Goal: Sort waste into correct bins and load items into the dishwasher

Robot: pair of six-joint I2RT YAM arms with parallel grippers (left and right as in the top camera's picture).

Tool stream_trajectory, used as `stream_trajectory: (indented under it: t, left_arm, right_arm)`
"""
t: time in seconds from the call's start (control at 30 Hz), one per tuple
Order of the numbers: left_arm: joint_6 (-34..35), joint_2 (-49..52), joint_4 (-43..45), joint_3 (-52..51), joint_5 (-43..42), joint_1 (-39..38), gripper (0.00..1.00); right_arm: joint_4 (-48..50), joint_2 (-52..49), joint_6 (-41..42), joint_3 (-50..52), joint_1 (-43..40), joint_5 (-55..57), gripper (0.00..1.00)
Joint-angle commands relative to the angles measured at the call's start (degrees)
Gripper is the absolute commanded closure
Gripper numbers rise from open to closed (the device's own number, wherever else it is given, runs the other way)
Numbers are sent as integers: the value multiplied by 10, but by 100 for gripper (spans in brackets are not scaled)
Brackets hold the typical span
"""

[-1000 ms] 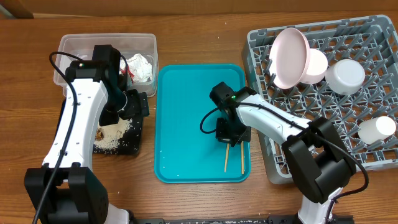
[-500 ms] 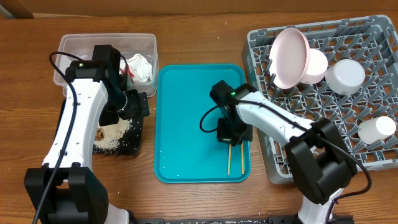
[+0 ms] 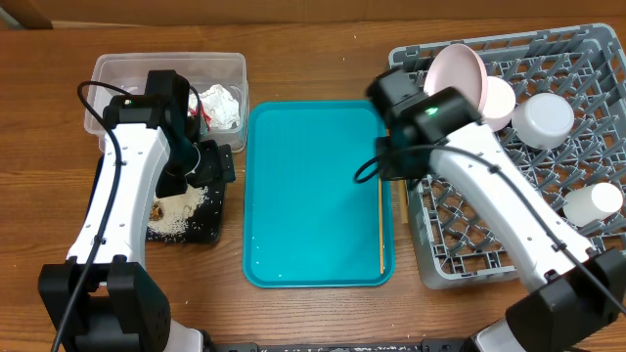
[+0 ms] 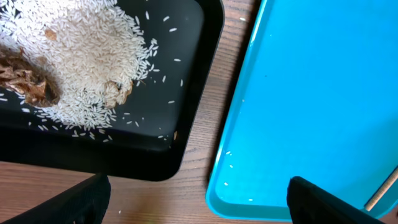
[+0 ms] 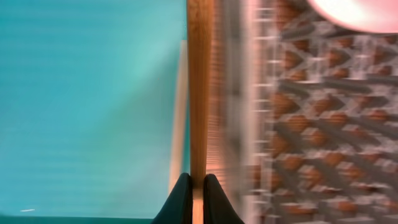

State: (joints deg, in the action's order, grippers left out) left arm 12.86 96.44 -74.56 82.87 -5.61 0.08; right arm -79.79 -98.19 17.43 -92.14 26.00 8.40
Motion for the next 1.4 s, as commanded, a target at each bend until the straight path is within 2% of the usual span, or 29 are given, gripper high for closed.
stream_trajectory:
  t: [0.0,0.2,0.43,0.67,0.83,1.03,1.2,1.37]
  left_arm:
    - [-11,-2,3,-3,-4,-1,8]
    - [-11,-2,2,-3,-4,-1,7]
    - [-11,-2,2,-3,-4,-1,8]
    - [-11,-2,2,-3,-4,-1,7]
    - [-11,-2,2,-3,-4,-1,7]
    - [-11,-2,3,-3,-4,-1,7]
    - [-11,-2,3,-3,-4,-1,5]
    - [-10,-2,3,-3,-4,-1,5]
  right_arm:
    - [-1,3,-75,3,-40,25,96]
    - [20,2,-90,43,-85,25,96]
    - [69,2,-107,117,-93,14,96]
    - [71,2,-106,124,-93,14,85]
    - [71,2,-106,124,-93,14,68]
    - [73,18,-74,91,-92,14,64]
    - [93,56,-66,33,-69,-67,59]
    - [127,59,-36,33,-29,-93,53]
